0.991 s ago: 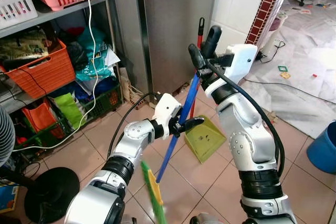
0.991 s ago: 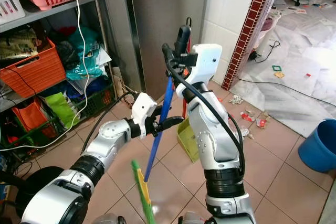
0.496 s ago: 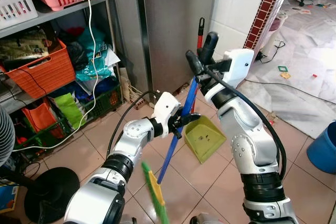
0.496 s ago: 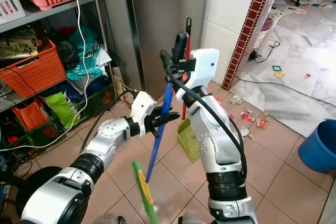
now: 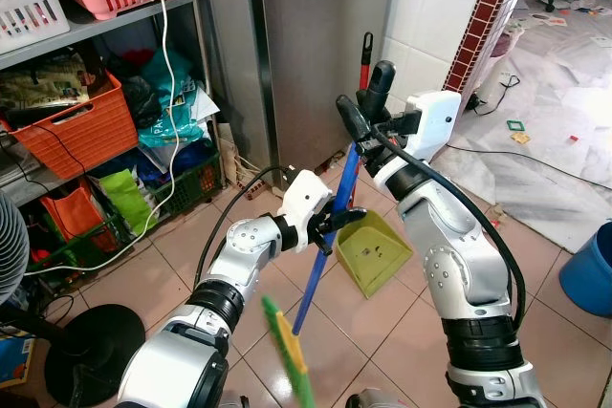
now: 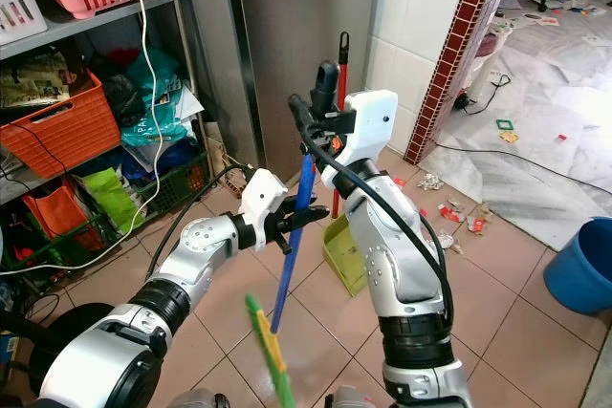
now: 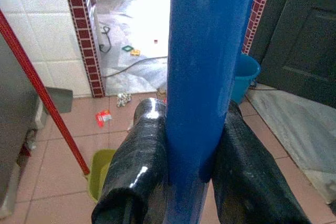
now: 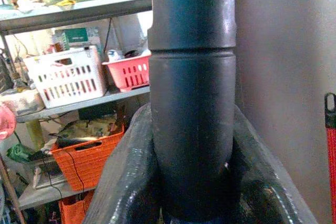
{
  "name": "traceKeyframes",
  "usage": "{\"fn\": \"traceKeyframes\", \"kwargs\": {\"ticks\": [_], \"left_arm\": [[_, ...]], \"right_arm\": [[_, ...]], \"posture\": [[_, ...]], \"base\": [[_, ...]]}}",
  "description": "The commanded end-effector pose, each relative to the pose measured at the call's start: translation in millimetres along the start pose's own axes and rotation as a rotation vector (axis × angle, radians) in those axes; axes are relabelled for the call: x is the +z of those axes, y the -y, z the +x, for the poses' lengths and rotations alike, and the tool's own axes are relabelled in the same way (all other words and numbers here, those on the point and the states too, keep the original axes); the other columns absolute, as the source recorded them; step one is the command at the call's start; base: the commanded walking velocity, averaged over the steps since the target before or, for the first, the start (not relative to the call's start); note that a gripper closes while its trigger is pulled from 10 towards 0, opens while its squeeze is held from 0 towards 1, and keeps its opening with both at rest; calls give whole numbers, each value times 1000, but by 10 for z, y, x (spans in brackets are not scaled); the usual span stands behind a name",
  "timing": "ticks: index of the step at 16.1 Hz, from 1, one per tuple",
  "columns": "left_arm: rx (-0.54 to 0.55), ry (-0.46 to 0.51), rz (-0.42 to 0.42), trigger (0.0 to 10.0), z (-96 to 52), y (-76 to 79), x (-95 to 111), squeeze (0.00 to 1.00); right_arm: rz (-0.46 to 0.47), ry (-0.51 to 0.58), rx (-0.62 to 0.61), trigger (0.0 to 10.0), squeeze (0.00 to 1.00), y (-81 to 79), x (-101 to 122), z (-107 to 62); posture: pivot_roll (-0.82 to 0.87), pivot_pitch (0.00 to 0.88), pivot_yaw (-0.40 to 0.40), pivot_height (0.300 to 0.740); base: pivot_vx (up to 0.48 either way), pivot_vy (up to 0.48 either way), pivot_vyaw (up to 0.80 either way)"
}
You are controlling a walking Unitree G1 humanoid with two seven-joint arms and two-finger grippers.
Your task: Sweep floor
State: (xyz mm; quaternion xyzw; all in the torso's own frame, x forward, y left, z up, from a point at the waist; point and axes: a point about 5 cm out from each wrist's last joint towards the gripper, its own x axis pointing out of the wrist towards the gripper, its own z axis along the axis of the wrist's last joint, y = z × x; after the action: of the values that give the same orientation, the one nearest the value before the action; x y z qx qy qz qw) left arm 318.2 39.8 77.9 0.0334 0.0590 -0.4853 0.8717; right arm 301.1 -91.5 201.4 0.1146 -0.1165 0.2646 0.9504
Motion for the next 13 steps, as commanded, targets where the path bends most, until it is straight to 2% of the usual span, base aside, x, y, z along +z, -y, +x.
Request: {"fn": "traceKeyframes", "kwargs": {"ticks": [1, 2, 3, 7, 13], "left_arm": [[20, 18, 31, 0, 13, -54, 83, 0], [23, 18, 31, 0, 14, -51, 79, 0], [37, 20, 36, 0, 16, -58, 79, 0], [45, 9, 65, 0, 16, -73, 75, 0], [6, -10, 97, 0, 34, 0, 30, 0]], "right_arm": [[4, -1, 52, 10000, 0, -71, 27, -12], [14, -7, 58, 10000, 0, -70, 17, -21], [50, -30, 96, 10000, 1000, -81, -7, -62], [-7, -136, 174, 10000, 1000, -118, -162, -244], [-31, -180, 164, 10000, 1000, -109, -245, -258]], "posture": [[-180, 0, 19, 740], [-180, 0, 19, 740], [-180, 0, 19, 740], [-187, 0, 18, 740], [-185, 0, 23, 740]], "base": [[0, 0, 0], [0, 0, 0], [0, 0, 0], [0, 0, 0], [0, 0, 0]]}}
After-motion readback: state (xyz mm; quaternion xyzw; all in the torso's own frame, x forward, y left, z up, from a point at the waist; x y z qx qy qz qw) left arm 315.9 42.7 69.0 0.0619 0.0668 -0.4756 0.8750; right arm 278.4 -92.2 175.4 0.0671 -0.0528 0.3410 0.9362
